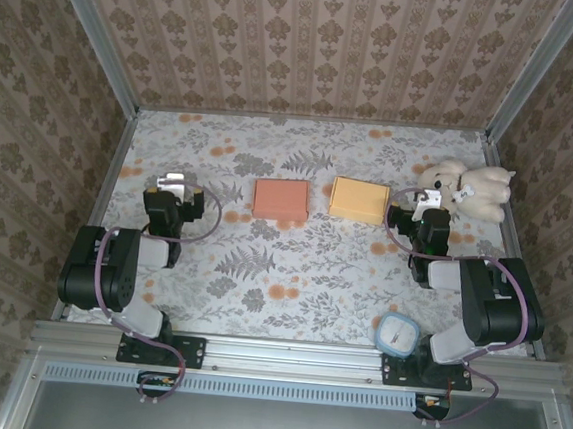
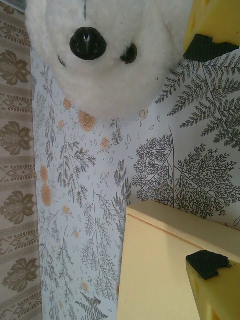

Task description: Fold the paper box

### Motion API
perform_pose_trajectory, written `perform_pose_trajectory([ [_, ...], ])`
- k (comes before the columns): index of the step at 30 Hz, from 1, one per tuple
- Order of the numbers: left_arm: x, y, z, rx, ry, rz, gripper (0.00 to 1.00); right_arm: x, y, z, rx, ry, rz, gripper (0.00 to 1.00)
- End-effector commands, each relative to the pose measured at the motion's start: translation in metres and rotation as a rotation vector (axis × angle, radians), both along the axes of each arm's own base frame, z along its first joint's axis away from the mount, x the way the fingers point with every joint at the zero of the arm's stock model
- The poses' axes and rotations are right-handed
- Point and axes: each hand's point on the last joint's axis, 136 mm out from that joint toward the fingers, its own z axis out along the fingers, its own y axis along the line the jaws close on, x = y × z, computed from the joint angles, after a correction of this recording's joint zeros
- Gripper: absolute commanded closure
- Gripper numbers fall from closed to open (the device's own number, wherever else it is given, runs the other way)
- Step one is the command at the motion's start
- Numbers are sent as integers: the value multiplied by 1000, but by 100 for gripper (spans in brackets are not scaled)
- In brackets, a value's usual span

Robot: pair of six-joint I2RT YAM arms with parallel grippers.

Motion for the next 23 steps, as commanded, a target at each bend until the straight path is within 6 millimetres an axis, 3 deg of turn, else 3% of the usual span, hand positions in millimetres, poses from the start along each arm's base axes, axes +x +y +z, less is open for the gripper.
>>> perform_pose_trajectory([
  [1, -2, -30, 6, 5, -14, -196, 0, 0, -4, 3, -16, -6, -16, 0],
  [4, -12, -31, 10, 15, -89, -201, 0, 0, -4, 4, -15, -7, -15, 0],
  [10, 3, -18, 5, -34, -1, -148, 0, 1, -4, 4, -16, -7, -15, 0],
  [23, 5, -9, 4, -53, 10, -103, 0, 0, -4, 4, -16, -7, -16, 0],
])
